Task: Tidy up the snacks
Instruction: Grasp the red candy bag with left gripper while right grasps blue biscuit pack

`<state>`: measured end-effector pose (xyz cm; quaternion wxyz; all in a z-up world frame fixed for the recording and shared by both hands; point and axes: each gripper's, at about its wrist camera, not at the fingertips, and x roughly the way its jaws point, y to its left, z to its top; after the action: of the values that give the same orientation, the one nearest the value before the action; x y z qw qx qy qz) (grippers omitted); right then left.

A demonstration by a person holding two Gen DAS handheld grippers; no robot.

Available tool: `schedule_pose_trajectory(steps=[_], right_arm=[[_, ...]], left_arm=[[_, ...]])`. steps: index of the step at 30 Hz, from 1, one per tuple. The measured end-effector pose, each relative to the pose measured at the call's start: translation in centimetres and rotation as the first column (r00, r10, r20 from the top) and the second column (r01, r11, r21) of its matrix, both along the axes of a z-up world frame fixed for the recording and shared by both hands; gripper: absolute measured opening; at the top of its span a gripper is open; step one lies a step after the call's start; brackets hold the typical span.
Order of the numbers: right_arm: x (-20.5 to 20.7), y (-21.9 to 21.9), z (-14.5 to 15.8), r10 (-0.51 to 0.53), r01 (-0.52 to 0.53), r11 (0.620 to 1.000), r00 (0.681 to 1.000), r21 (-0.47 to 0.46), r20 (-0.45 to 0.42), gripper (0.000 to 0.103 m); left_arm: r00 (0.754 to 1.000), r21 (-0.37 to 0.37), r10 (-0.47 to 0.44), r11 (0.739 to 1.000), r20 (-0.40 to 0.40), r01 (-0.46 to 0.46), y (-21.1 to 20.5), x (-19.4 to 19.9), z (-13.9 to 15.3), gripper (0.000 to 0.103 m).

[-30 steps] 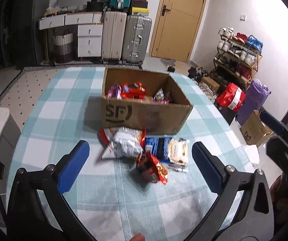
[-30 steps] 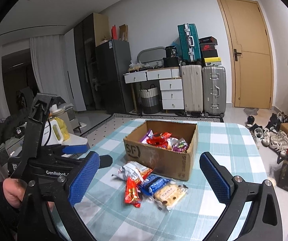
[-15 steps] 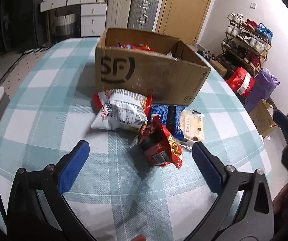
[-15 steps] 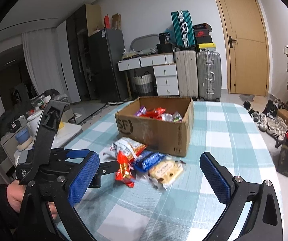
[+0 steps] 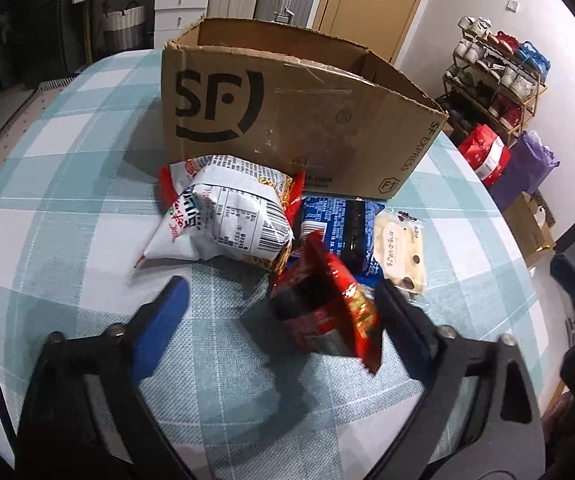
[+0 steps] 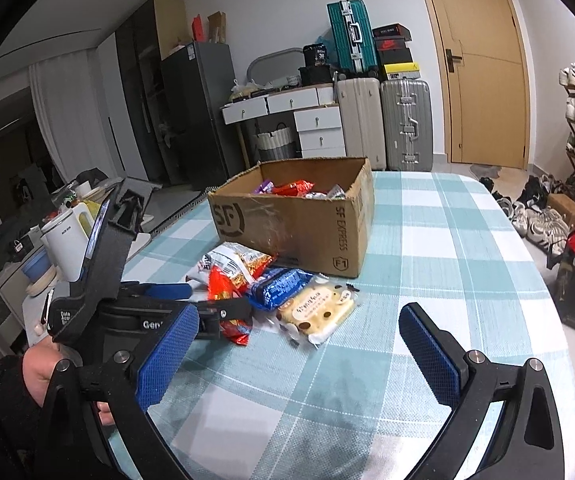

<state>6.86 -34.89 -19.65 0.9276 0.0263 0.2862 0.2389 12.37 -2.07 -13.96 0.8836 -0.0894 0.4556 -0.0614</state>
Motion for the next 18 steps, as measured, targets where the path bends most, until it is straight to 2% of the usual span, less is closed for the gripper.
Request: schedule_pose_trajectory(steps=[1, 2, 3, 5, 6, 8, 11, 18], right_arm=[[0.0, 0.0, -0.1, -0.001, 0.001, 1.000, 1.000, 0.000, -0.003, 0.102], [0.1, 0.0, -0.2, -0.003, 0.003, 1.000, 1.000, -0.001, -0.008, 0.102], [0.0, 0.0, -0.2, -0.002, 0.002, 1.000, 1.000, -0.002, -0.011, 0.102], [0.1, 0.2, -0.3, 0.001, -0.001, 1.000, 1.000, -0.007, -0.013, 0.102], [0.1, 0.2, -0.3, 0.002, -0.003, 1.000, 1.000, -0.008, -0.014, 0.102], [0.3, 0.4, -0.4, 0.005, -0.005, 1.000, 1.000, -0.010, -0.019, 0.102], [0.3, 0.6, -0.5, 0.005, -0.005, 1.000, 1.000, -0.003, -0.029, 0.102], [0.2, 1.0, -0.5, 0.005, -0.005, 1.000, 0.999, 0.001, -0.047, 0.102]], left_arm=[[1.000, -0.007, -0.004, 1.000, -0.002, 0.004, 0.0, 0.2, -0.2, 0.079], [1.000, -0.013, -0.008, 1.000, -0.008, 0.008, 0.0, 0.5, -0.4, 0.069], [1.000, -0.020, -0.013, 1.000, -0.012, 0.013, 0.1, 0.5, -0.6, 0.052], [0.998, -0.052, -0.048, 0.998, -0.041, 0.046, 0.1, 1.0, -1.6, 0.028], [0.997, -0.061, -0.055, 0.997, -0.055, 0.051, 0.2, 1.2, -1.9, 0.024], [0.997, -0.049, -0.062, 0.997, -0.045, 0.060, 0.0, 1.2, -2.1, 0.023], [0.996, -0.098, -0.074, 0.993, -0.052, 0.069, 0.3, 1.2, -2.4, 0.023], [0.997, -0.133, -0.058, 0.990, -0.057, 0.050, 1.1, 0.9, -2.9, 0.023]])
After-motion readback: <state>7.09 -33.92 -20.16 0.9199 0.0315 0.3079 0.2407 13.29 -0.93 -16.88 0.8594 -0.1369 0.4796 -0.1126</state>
